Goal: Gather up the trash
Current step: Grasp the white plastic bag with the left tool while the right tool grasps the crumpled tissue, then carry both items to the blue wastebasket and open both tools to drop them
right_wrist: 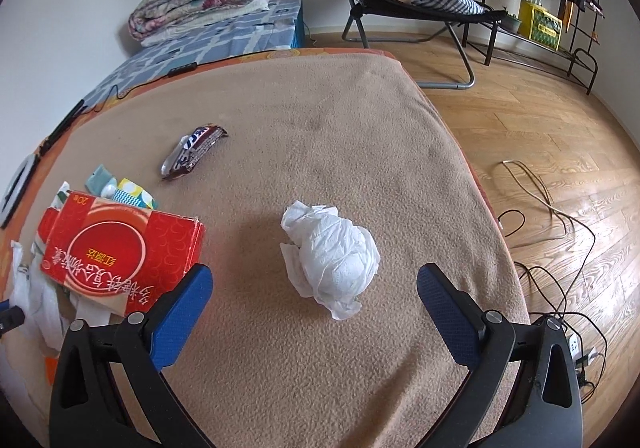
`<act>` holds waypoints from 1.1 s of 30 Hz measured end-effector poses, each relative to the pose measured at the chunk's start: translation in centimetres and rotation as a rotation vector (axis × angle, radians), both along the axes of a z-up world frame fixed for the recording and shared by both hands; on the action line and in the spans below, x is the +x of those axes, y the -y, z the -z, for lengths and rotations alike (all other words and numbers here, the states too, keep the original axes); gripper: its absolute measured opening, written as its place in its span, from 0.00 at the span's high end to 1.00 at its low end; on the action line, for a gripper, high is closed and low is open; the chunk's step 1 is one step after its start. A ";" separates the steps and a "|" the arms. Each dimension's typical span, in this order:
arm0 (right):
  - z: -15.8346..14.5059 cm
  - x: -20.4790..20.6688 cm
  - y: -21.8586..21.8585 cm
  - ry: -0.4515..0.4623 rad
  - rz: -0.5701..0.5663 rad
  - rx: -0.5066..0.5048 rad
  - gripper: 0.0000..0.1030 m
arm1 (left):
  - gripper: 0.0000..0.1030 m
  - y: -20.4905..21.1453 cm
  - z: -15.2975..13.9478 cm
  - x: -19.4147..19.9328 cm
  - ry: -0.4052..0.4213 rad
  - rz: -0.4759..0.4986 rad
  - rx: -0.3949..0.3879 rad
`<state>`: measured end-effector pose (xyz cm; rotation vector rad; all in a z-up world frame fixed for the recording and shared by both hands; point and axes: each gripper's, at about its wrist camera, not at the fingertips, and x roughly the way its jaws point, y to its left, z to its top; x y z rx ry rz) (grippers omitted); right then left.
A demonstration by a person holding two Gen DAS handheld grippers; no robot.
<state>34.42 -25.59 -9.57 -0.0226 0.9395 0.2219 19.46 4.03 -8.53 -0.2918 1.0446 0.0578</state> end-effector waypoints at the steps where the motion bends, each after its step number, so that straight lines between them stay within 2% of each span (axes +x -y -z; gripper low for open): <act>1: 0.2 0.2 0.0 -0.010 -0.001 0.002 0.09 | 0.69 -0.2 0.0 0.0 0.002 -0.004 -0.010; 5: 0.8 0.7 -0.1 -0.039 0.000 0.011 0.24 | 0.73 -0.8 -0.2 -0.3 0.019 -0.017 -0.012; 7: 0.9 0.7 0.1 -0.049 -0.001 0.031 0.42 | 0.74 -0.9 -0.4 -0.4 0.027 -0.019 -0.007; 8: 0.9 0.6 0.1 -0.053 0.000 0.040 0.46 | 0.74 -1.0 -0.5 -0.5 0.029 -0.020 -0.006; 10: 0.9 0.7 0.3 -0.056 0.007 0.039 0.66 | 0.78 -1.2 -0.8 -0.7 0.037 -0.024 -0.010; 13: 0.8 0.8 0.8 -0.058 0.012 0.052 0.79 | 0.80 -1.4 -1.2 -1.0 0.051 -0.028 -0.007; 16: 0.5 0.7 1.1 -0.051 0.016 0.067 0.85 | 0.84 -1.6 -1.7 -1.2 0.065 -0.030 -0.005; 19: 0.0 0.5 1.4 -0.027 0.026 0.075 0.87 | 0.87 -1.7 -2.0 -1.5 0.080 -0.038 -0.008; 27: -2.2 -0.9 1.5 0.026 0.010 0.114 0.88 | 0.90 -2.4 -3.5 -2.1 0.127 -0.053 -0.023; 33: -4.9 -3.9 0.6 0.086 -0.062 0.124 0.88 | 0.91 -2.7 -5.2 -3.5 0.169 -0.052 -0.043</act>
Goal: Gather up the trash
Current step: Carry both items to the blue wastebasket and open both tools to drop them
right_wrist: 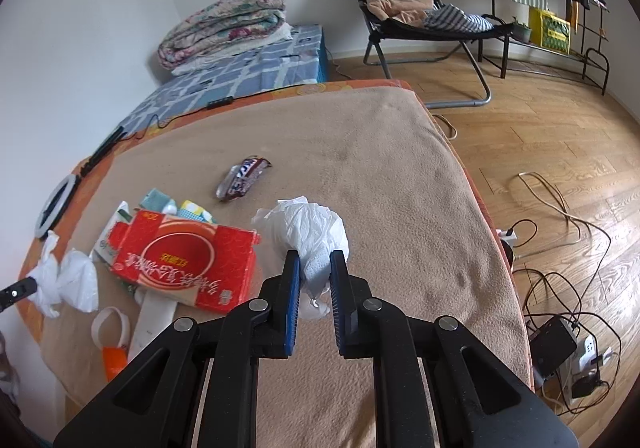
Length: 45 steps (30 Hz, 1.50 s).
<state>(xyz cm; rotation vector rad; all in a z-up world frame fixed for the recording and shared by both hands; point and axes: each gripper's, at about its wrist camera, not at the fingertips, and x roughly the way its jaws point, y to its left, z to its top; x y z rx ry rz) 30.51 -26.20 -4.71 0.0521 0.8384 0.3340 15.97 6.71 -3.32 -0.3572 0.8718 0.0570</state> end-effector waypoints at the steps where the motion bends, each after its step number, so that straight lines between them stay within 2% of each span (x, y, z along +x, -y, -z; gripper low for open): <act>1: -0.5 -0.6 -0.2 0.008 -0.012 0.004 0.88 | 0.91 0.0 -0.3 -0.4 0.006 0.004 -0.001; 7: -2.9 -5.1 -1.5 0.053 -0.099 0.029 0.88 | 0.91 0.4 -2.1 -3.7 0.045 0.038 -0.032; 13: -3.3 -10.1 -2.4 0.036 -0.176 0.058 0.88 | 0.91 1.6 -3.0 -7.9 0.059 0.102 -0.053; 19: -2.5 -15.3 -3.8 0.014 -0.242 0.044 0.88 | 0.91 3.8 -1.7 -12.2 0.031 0.169 -0.050; 25: -1.0 -19.5 -5.0 -0.013 -0.289 0.015 0.88 | 0.91 6.1 1.2 -15.2 -0.050 0.233 -0.091; 33: 2.5 -22.7 -5.5 -0.089 -0.294 -0.006 0.88 | 0.91 9.0 4.8 -16.5 -0.154 0.305 -0.087; 44: 5.3 -24.5 -5.7 -0.150 -0.301 -0.035 0.87 | 0.90 10.3 6.6 -15.5 -0.230 0.344 -0.090; 45: 5.4 -24.5 -5.7 -0.158 -0.303 -0.039 0.85 | 0.84 10.3 6.7 -15.5 -0.233 0.341 -0.088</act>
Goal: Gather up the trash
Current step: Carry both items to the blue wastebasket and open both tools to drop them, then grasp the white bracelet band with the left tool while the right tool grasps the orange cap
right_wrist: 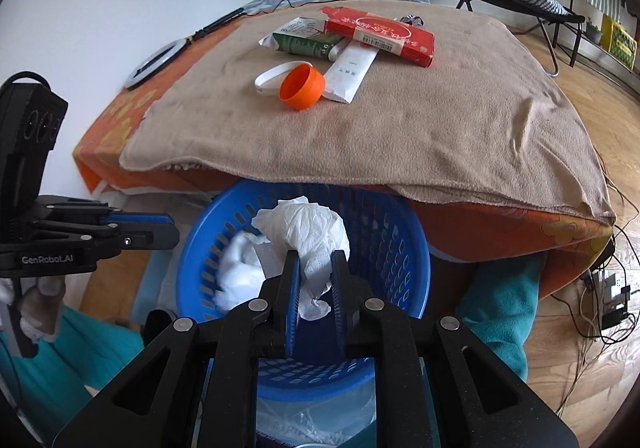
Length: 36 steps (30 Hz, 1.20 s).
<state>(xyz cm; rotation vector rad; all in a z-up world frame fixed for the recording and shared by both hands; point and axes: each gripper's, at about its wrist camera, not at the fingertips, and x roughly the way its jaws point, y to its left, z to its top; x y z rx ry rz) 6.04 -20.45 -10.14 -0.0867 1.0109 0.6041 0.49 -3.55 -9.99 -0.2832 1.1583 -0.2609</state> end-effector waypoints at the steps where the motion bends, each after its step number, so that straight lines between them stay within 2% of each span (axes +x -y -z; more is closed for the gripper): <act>1: 0.2 0.0 -0.1 -0.009 -0.003 -0.003 0.82 | 0.76 -0.1 0.1 0.1 0.002 -0.004 0.003; 2: 0.4 0.0 -0.1 -0.018 -0.004 -0.005 0.79 | 0.72 -0.2 0.0 0.1 0.005 -0.009 0.007; 3: 0.5 0.0 -0.1 -0.025 -0.005 -0.006 0.72 | 0.69 -0.2 0.0 0.2 0.008 -0.013 0.012; 4: 0.7 -0.1 -0.2 -0.029 -0.005 -0.007 0.59 | 0.69 -0.3 -0.1 0.2 0.010 -0.016 0.017; 6: 0.7 -0.1 -0.2 -0.025 0.004 -0.012 0.38 | 0.69 -0.5 -0.1 0.4 0.014 -0.026 0.022; 7: 0.7 -0.2 -0.2 -0.018 0.009 -0.014 0.35 | 0.69 -0.7 -0.1 0.5 0.015 -0.033 0.022; 8: 0.7 -0.2 -0.2 -0.015 0.010 -0.017 0.35 | 0.68 -0.9 -0.1 0.6 0.015 -0.038 0.024; 9: 0.7 -0.2 -0.2 -0.015 0.011 -0.022 0.35 | 0.63 -1.0 -0.2 0.7 0.016 -0.045 0.029; 10: 0.7 -0.1 -0.3 -0.017 0.012 -0.029 0.35 | 0.52 -1.1 -0.2 0.7 0.019 -0.053 0.038; 12: 0.8 0.0 -0.5 -0.022 0.015 -0.040 0.35 | 0.40 -1.4 -0.4 0.8 0.035 -0.074 0.051; 13: 0.9 0.1 -0.5 -0.025 0.016 -0.044 0.34 | 0.39 -1.5 -0.5 0.9 0.039 -0.082 0.055; 25: 0.0 1.5 -0.4 -0.014 0.058 -0.035 0.30 | 0.39 -2.4 -2.5 4.3 0.107 -0.129 0.093; 36: -3.0 5.0 -1.8 0.067 0.062 0.054 0.30 | 0.39 -5.4 -4.2 11.1 0.139 -0.211 0.075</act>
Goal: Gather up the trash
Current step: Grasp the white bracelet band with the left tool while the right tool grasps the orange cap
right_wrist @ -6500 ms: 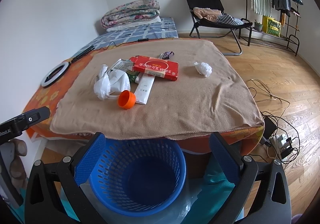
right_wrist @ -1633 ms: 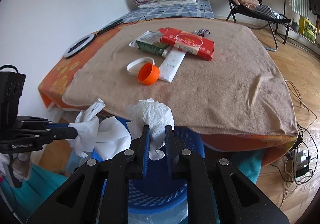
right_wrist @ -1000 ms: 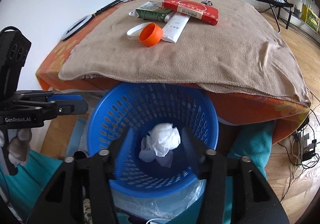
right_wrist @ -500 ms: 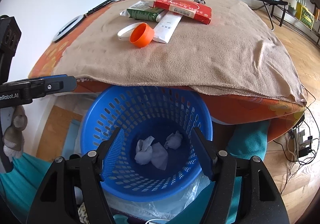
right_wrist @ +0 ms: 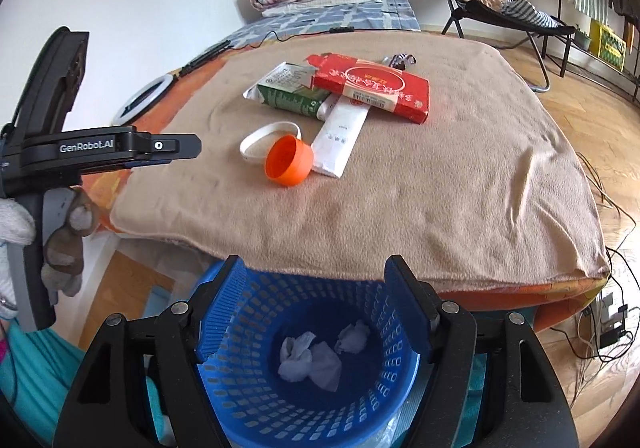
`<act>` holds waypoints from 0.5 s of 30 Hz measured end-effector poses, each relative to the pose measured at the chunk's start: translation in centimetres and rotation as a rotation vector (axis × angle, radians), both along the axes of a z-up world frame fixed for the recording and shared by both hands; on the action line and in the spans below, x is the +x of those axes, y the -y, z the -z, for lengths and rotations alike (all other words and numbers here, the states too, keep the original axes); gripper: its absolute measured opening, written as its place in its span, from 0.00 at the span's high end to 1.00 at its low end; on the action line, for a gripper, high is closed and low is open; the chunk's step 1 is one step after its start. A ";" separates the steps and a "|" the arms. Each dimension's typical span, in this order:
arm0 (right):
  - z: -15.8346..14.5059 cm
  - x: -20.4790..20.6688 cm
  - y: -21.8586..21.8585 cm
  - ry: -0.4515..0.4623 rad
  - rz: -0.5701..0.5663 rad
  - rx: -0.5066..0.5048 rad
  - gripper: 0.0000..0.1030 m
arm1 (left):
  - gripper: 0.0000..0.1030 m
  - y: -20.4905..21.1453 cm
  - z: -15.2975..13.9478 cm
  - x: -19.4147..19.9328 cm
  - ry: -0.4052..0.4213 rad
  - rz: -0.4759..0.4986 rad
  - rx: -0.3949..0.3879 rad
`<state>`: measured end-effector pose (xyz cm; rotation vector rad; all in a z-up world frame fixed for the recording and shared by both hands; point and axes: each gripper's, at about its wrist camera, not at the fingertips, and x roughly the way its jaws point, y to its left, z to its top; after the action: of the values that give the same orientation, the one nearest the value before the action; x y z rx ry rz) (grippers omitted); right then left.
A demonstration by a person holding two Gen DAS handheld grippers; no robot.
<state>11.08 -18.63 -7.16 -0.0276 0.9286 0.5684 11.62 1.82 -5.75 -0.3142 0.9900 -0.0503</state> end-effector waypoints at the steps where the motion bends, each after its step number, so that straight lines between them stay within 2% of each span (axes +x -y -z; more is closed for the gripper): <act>1: -0.2 0.5 -0.2 0.000 -0.002 0.010 0.30 | 0.39 -0.3 0.0 0.6 0.001 -0.007 -0.005; 3: -0.4 1.3 -0.6 0.003 -0.003 0.016 0.30 | 0.41 -0.6 0.1 1.7 -0.003 -0.017 -0.014; 6: -0.4 2.6 -1.3 -0.006 -0.008 0.024 0.31 | 0.50 -0.8 0.6 3.2 -0.020 -0.022 -0.021; 8: -0.4 3.4 -1.7 -0.021 -0.009 0.035 0.35 | 0.55 -0.7 1.1 4.1 -0.031 -0.021 -0.020; 10: -0.3 4.1 -2.1 -0.037 -0.011 0.041 0.47 | 0.56 -0.4 1.5 4.9 -0.039 -0.016 -0.011; 11: -0.2 4.6 -2.3 -0.043 -0.012 0.042 0.48 | 0.56 -0.3 1.7 5.1 -0.043 -0.013 -0.009; 13: 0.1 5.2 -2.8 -0.052 -0.014 0.040 0.51 | 0.64 -0.2 2.2 5.7 -0.056 -0.010 -0.007; 15: 0.3 5.8 -3.3 -0.060 -0.018 0.038 0.52 | 0.65 -0.2 2.8 6.1 -0.068 -0.012 -0.003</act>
<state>16.88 -15.33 -7.46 0.0150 0.9765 0.6066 17.76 2.03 -8.55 -0.3262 1.0552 -0.0306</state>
